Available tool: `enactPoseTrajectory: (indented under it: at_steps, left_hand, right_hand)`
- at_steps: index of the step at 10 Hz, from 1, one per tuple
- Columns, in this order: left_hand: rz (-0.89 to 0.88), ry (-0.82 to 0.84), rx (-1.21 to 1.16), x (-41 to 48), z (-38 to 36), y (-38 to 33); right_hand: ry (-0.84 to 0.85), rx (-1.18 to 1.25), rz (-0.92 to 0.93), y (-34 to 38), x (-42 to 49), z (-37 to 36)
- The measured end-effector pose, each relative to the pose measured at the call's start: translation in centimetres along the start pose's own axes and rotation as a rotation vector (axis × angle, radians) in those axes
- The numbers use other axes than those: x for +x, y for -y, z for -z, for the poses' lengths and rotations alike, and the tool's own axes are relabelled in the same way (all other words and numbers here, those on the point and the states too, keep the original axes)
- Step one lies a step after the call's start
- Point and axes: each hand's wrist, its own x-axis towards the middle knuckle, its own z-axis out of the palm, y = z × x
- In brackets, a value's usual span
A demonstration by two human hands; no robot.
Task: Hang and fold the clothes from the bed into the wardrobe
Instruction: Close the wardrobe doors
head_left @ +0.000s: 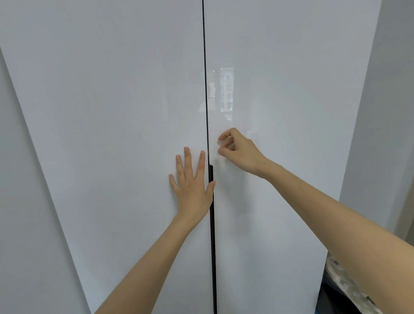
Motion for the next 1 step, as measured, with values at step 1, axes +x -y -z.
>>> enactPoseTrajectory:
  at_steps: [1]
  left_hand:
    - [0.018, 0.078, -0.143, -0.56, 2.07, -0.21]
  right_hand:
    - [-0.036, 0.024, -0.054, 0.41, -2.26, 1.12]
